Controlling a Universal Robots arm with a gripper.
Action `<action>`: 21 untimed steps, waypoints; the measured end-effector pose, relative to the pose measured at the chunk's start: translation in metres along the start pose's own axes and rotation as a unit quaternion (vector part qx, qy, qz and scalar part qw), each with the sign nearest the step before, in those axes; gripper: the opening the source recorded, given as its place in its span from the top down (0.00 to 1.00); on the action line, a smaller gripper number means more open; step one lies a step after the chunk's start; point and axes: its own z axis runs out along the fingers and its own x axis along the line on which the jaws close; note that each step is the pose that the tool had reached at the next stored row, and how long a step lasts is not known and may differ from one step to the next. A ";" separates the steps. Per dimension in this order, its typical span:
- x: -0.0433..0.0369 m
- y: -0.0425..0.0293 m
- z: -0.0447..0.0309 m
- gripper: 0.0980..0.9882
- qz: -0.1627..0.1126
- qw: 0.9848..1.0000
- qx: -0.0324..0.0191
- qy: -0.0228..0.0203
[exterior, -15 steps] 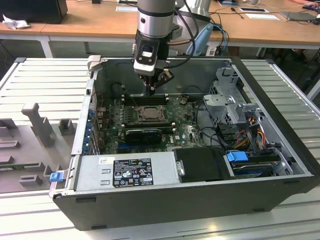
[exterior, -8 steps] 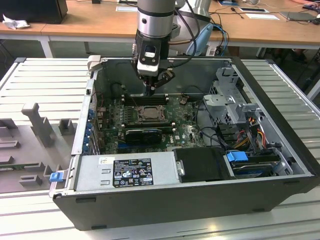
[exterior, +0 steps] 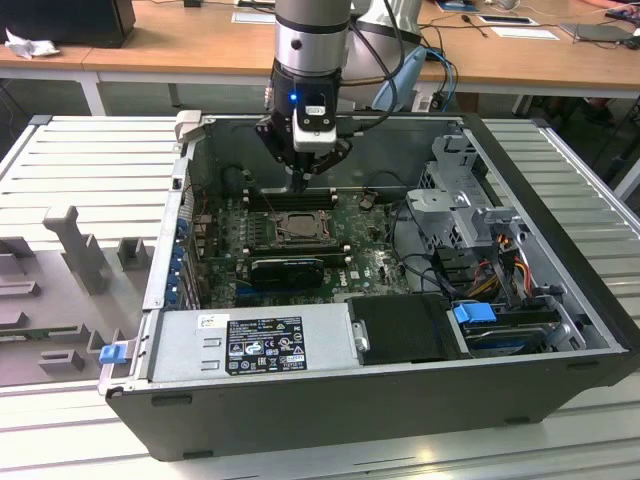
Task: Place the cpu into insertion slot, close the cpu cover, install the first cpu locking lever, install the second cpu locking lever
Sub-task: 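Install the first cpu locking lever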
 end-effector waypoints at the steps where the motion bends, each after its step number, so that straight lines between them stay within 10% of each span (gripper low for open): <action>1: 0.0000 0.0000 0.0000 0.99 -0.010 1.000 0.000 0.000; 10: 0.0001 0.0001 0.0006 0.99 -0.094 0.996 0.002 0.001; 14: 0.0001 0.0001 0.0005 0.99 -0.141 0.990 0.004 0.001; 21: 0.0014 -0.0006 0.0005 0.99 -0.145 0.989 0.004 0.001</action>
